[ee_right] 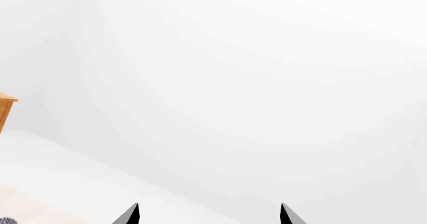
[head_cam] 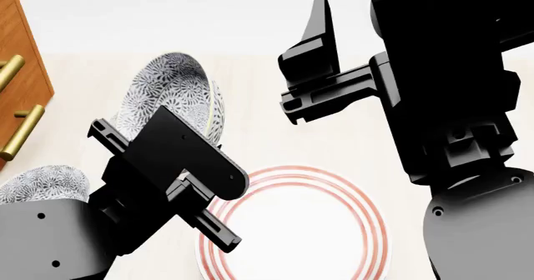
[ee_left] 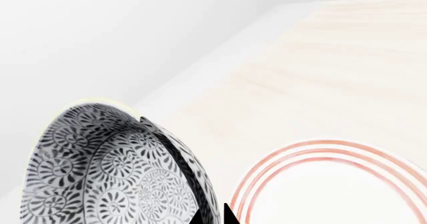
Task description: Put the bowl at the front on the plate.
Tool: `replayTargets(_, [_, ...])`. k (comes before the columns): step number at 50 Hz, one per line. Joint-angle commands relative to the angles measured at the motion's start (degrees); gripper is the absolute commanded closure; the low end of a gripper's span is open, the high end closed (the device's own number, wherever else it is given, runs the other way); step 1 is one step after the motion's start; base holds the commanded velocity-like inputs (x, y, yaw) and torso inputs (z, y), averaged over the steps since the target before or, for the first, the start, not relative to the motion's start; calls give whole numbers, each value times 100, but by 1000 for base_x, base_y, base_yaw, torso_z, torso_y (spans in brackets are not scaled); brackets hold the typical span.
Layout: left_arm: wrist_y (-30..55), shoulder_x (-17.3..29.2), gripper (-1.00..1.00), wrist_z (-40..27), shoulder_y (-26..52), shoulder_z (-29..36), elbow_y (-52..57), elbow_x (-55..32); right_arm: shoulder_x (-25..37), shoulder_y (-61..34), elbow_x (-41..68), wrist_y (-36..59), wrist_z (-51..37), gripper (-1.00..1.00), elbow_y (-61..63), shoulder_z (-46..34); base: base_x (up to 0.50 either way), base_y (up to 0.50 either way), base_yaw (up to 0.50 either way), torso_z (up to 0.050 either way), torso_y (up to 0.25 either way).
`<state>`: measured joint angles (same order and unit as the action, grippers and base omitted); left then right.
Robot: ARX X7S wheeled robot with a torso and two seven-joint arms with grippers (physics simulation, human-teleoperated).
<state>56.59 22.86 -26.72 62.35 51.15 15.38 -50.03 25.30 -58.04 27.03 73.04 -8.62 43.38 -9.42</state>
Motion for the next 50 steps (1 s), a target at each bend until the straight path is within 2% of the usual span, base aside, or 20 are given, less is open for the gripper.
replayTargets(1, [38, -185, 100, 234, 248, 159, -298, 160, -7, -189, 41, 70, -7, -100, 2, -29, 0, 0, 0, 0, 0])
replayTargets(22, [-60, -497, 100, 987, 764, 815, -914, 547, -7, -725, 129, 155, 52, -100, -85, -137, 0, 0, 0, 0, 0])
replayTargets(38, [-235, -617, 100, 1450, 1001, 1413, -1258, 956, -28, -813, 101, -40, 43, -100, -180, -198, 0, 0, 0, 0, 1])
replayTargets(50, [-551, -875, 100, 1886, 1236, 1754, -1959, 1291, -15, -757, 114, -98, 28, -100, -190, -206, 0, 0, 0, 0, 0])
